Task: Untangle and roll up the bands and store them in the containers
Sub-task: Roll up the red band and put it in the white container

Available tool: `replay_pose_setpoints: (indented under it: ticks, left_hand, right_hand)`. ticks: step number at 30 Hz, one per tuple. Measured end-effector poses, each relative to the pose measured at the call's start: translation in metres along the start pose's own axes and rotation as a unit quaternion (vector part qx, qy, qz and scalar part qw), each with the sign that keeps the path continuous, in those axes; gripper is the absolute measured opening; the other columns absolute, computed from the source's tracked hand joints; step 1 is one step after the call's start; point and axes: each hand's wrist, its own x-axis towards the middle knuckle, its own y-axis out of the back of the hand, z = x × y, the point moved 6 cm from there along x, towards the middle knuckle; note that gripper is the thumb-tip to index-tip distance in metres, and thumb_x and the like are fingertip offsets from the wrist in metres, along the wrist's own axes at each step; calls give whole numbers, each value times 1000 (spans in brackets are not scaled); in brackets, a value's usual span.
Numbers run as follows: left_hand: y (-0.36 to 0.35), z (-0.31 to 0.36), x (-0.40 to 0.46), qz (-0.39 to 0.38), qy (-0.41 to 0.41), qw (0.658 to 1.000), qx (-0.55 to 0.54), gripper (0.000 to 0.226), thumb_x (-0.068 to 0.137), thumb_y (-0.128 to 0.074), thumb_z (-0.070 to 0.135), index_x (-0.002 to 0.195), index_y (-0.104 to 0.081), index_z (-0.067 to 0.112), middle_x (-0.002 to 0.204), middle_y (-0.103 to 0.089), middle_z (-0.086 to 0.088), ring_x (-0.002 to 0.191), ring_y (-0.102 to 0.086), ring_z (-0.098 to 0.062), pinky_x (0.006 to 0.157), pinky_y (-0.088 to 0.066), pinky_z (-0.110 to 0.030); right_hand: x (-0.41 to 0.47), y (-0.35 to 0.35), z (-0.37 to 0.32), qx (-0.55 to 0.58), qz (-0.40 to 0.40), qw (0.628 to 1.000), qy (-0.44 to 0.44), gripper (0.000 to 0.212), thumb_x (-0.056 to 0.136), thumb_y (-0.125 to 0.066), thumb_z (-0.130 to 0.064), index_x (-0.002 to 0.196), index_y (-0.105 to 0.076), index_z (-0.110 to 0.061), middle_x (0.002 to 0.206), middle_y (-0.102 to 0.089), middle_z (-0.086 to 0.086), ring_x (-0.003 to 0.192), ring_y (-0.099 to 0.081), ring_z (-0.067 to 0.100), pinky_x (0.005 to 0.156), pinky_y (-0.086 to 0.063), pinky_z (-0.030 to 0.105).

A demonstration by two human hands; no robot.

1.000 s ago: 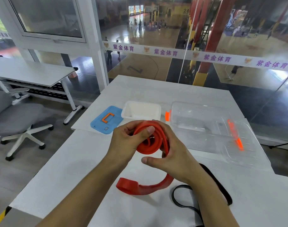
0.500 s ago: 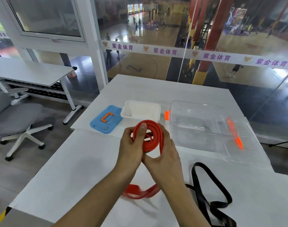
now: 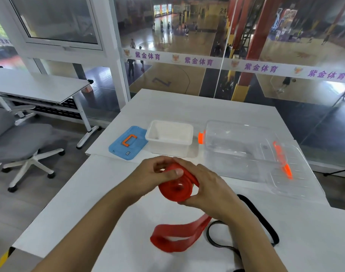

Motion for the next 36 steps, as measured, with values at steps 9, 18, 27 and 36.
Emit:
replay_pose_setpoints:
  ticks: [9,18,27,36]
  left_hand:
    - [-3,3,0,-2,-38,996,82,30,78,-84,29,106,-74,26,100,-79,9,93,-74,-4,73,-57,-17]
    - [1,14,-9,132,-114,985,-2,50,59,-81,52,104,-72,32,99,-77,14,98,-72,-9,76,-60,-22]
    - [-14,11,-10,279,-110,942,-152,46,73,-70,53,106,-70,21,92,-78,8,86,-75,-3,67,-56,-14]
    - [-30,-3,-3,248,-50,960,-124,29,100,-45,52,108,-59,28,100,-71,9,82,-68,12,69,-52,-7]
  right_hand:
    - [-2,-6,-1,6,-16,1000,7,110,75,-85,-43,153,-11,-65,122,-59,-13,112,-58,7,99,-51,31]
    - [-7,6,-4,167,48,985,0,81,76,-86,-28,138,-40,-53,87,-67,-5,70,-59,10,77,-56,31]
    - [-7,-3,-16,203,156,966,-33,115,73,-88,-46,152,-8,-68,136,-53,-27,117,-59,-4,98,-50,24]
    - [-10,-6,-17,153,238,956,-73,98,74,-80,-54,152,-21,-58,121,-49,-16,93,-56,1,84,-50,23]
